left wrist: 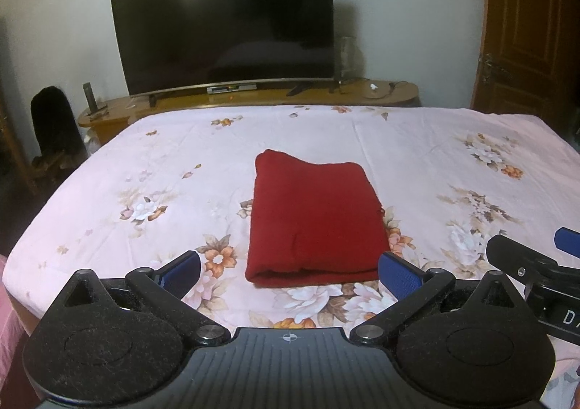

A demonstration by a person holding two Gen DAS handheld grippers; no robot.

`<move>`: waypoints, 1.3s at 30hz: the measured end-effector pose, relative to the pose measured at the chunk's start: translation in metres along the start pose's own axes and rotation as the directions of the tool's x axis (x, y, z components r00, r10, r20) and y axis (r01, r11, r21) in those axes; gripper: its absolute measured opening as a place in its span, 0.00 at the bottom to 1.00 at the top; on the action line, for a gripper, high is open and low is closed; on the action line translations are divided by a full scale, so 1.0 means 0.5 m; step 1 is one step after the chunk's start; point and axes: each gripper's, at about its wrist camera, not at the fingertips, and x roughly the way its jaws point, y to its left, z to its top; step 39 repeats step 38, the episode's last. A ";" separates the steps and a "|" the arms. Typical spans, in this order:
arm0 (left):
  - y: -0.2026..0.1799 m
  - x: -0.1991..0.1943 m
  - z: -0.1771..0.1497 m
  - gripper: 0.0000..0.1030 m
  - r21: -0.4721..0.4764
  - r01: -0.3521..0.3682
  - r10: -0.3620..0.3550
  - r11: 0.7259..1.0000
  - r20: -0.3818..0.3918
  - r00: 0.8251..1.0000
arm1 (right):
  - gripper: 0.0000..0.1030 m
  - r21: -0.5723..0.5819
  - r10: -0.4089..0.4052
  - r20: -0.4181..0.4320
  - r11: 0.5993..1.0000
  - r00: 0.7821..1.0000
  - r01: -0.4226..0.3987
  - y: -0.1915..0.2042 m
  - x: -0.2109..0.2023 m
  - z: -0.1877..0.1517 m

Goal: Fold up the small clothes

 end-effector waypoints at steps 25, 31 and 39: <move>-0.001 0.038 0.019 1.00 0.013 0.019 -0.019 1.000 -0.009 1.000 | 0.96 0.013 -0.027 -0.006 1.000 1.000 0.027 0.016 0.018 0.006; -0.002 0.055 0.028 1.00 0.025 0.043 -0.043 0.999 -0.010 0.999 | 0.96 0.021 -0.036 -0.014 0.999 0.999 0.036 0.018 0.039 0.008; 0.004 0.073 0.042 1.00 0.007 0.072 -0.073 0.997 0.029 0.997 | 0.96 0.022 -0.039 -0.020 0.999 0.999 0.039 0.021 0.054 0.007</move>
